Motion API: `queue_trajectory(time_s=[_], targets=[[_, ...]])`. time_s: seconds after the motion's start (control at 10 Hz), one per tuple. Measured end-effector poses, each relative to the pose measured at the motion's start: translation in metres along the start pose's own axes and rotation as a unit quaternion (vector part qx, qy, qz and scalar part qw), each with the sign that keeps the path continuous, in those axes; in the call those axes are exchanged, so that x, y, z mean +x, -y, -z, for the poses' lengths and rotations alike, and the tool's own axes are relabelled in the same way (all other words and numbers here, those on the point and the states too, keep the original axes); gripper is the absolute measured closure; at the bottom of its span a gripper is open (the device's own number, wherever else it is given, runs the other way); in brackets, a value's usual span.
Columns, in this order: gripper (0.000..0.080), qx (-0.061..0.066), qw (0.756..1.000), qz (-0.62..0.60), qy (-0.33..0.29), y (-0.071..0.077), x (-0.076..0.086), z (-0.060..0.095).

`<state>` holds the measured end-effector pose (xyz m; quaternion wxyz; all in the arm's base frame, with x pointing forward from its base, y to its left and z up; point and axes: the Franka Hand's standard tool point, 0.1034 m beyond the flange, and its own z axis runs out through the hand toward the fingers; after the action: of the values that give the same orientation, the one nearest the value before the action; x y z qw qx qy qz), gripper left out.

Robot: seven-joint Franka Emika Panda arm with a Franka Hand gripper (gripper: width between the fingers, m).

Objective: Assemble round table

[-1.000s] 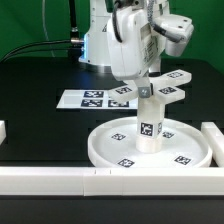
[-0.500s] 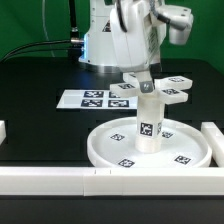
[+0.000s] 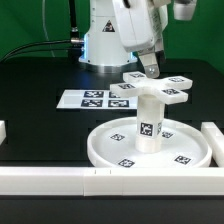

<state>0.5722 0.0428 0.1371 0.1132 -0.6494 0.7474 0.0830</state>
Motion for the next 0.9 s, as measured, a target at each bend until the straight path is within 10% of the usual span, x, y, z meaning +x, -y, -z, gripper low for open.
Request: queue_trajectory(time_s=[0.3, 0.9], targets=[[0.0151, -0.036, 0.981, 0.190, -0.006, 0.006, -0.012, 0.003], [0.0151, -0.041, 0.910, 0.413, 0.001, 0.006, -0.012, 0.001]])
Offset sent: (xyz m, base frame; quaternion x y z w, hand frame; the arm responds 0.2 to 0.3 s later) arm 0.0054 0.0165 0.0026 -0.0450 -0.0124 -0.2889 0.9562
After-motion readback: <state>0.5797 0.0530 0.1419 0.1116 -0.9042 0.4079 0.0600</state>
